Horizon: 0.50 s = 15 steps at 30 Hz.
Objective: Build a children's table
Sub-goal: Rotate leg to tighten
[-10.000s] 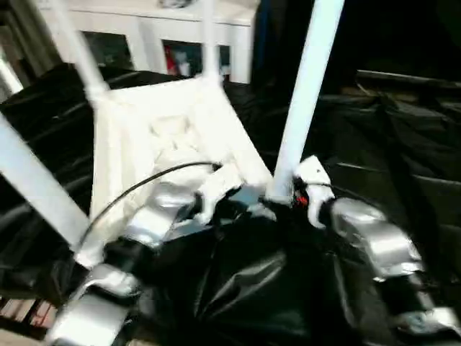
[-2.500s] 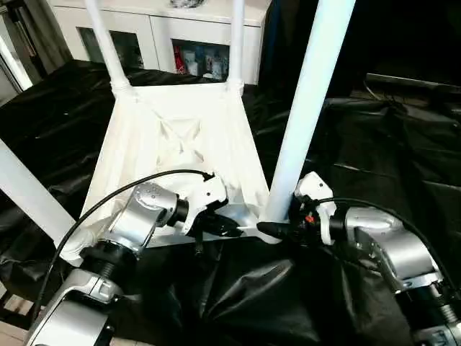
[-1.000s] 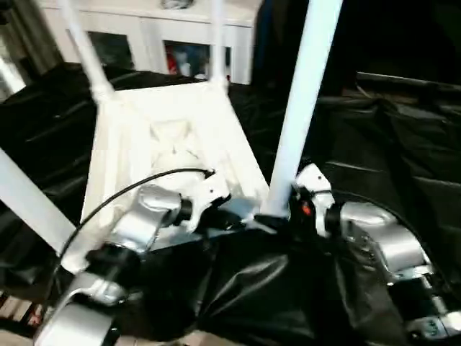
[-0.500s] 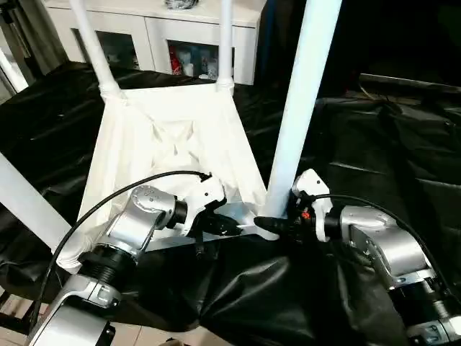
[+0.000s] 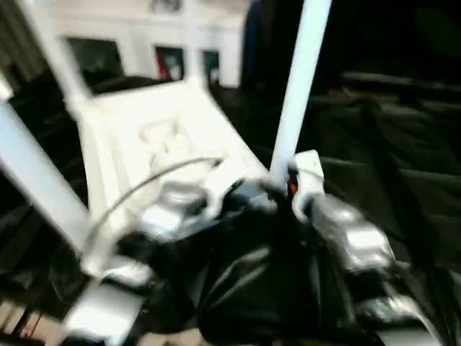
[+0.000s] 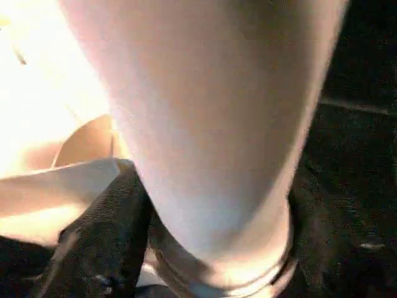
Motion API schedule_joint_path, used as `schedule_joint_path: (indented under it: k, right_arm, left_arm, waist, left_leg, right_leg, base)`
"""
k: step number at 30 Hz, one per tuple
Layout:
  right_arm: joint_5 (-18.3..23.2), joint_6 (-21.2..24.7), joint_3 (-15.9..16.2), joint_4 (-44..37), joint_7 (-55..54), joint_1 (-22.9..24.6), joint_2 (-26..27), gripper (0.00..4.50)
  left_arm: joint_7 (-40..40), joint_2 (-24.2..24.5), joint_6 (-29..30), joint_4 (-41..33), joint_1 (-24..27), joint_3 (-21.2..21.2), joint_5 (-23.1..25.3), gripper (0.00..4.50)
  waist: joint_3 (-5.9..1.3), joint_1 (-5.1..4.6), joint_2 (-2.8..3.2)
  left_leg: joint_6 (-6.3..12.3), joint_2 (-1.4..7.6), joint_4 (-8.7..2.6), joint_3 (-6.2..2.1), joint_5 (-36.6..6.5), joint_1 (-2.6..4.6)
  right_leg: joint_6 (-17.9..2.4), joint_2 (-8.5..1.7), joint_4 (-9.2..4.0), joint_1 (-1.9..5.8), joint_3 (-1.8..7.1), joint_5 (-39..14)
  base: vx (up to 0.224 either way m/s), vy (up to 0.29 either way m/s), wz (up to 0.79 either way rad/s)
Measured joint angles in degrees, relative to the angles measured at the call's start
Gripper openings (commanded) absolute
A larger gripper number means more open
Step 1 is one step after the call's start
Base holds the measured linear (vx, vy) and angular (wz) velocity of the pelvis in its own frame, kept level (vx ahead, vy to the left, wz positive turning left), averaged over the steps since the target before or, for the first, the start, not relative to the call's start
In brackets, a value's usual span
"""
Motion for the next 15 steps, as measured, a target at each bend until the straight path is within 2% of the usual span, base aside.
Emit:
schedule_joint_path:
  k: [2,5,8,10,13,15]
  right_arm:
    - [0.0,0.0,0.0,-0.1,0.2,0.0,0.0,3.79]
    - [0.0,0.1,0.0,-0.2,0.7,0.0,0.0,3.88]
    - [0.0,0.0,0.1,-0.6,2.7,0.2,-0.1,4.29]
    - [0.2,0.1,0.8,-1.3,4.8,0.5,-0.9,4.34]
    - [0.4,0.5,2.7,-3.6,9.2,1.8,-3.6,4.43]
    - [1.1,2.1,6.7,-8.6,16.9,4.4,-9.8,4.43]
  left_arm:
    - [-0.2,0.0,0.0,-0.2,0.1,-0.3,0.0,0.0]
    - [-0.6,0.0,0.0,-0.5,0.2,-0.6,0.0,0.0]
    - [-2.4,1.0,-1.1,-1.3,0.8,-0.9,0.1,0.0]
    - [-3.3,1.6,-1.5,-2.4,1.6,-1.0,0.1,0.0]
    - [-5.6,2.5,-2.1,-3.8,2.5,-1.1,-0.3,0.0]
    - [-9.5,4.6,-2.9,-6.0,3.8,-2.2,-0.9,0.0]
  waist:
    - [0.0,0.03,0.0]
    - [-0.01,0.06,0.01]
    - [-0.01,0.12,0.01]
    - [-0.01,0.16,0.01]
    - [0.0,0.33,0.0]
    - [0.0,0.9,0.01]
  left_leg:
    - [0.01,-0.04,-0.02,0.03,0.0,0.01]
    - [0.01,-0.05,-0.03,0.07,0.0,0.03]
    - [0.01,-0.04,-0.1,0.09,0.0,0.09]
    - [0.01,-0.04,-0.11,0.1,0.0,0.1]
    - [0.0,-0.03,-0.33,0.12,0.0,0.12]
    - [0.0,-0.03,-0.5,0.16,0.0,0.07]
  right_leg:
    - [0.0,0.0,0.01,0.0,0.12,0.0]
    - [0.0,0.0,0.1,-0.02,0.19,0.0]
    - [0.0,0.01,0.27,-0.05,0.21,0.0]
    - [0.0,0.01,0.47,-0.09,0.26,0.0]
    - [-0.1,0.03,0.53,-0.13,0.26,0.1]
    - [-0.2,0.04,0.6,-0.23,0.27,0.2]
  base:
    - [0.0,0.0,0.0]
    - [0.0,0.0,0.0]
    - [0.0,0.0,0.0]
    - [0.0,0.0,0.0]
    - [0.0,0.0,0.0]
    - [0.0,0.0,0.0]
